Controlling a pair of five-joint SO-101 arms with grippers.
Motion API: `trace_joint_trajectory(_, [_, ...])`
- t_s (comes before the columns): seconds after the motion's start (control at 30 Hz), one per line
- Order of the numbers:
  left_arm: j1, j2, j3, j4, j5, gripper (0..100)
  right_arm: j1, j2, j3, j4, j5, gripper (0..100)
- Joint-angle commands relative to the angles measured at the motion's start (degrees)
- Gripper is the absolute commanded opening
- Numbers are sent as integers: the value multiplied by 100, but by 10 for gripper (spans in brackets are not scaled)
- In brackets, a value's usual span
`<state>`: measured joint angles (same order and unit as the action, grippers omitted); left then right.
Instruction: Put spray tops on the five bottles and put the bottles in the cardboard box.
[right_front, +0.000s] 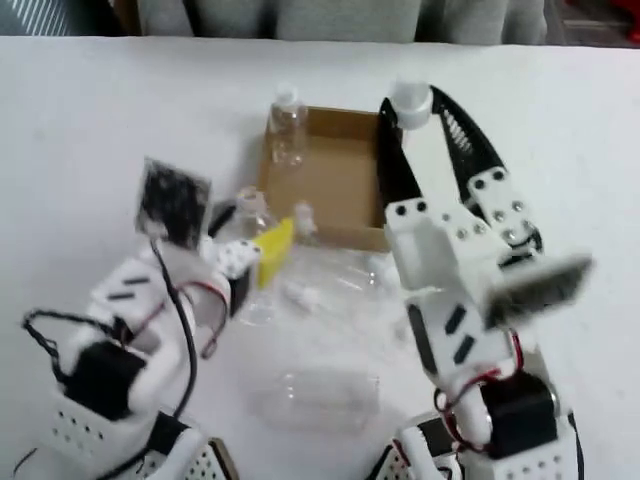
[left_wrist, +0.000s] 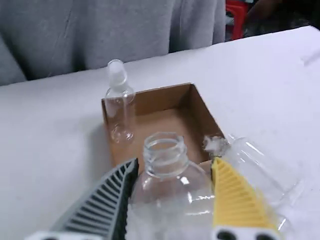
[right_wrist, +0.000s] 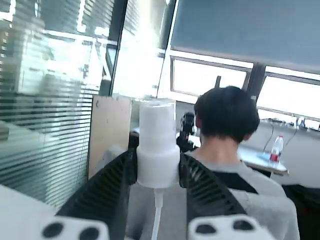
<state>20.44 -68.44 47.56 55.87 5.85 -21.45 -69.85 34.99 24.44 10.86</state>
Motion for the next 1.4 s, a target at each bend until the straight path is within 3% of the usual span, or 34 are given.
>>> trace_joint_trajectory(0.0, [365,-1226,1055,-1011,-79,146,66,84,-633,-303,-598,16])
trace_joint_trajectory(0.13, [374,-2053,1767,-1389,-97,146,66,488,-1231,-286,-1662,16])
trace_joint_trajectory(0.3, [400,-2756,2365,-1538,-1073,126,-523,1051,-1916,312,-2145,16])
trace_joint_trajectory(0.6, [400,-3407,2840,-1538,-1301,91,-1815,1569,-2242,1314,-2233,16])
trace_joint_trajectory(1.37, [365,-3477,3209,-1890,-1327,91,-2018,1578,-1547,1420,-2435,16])
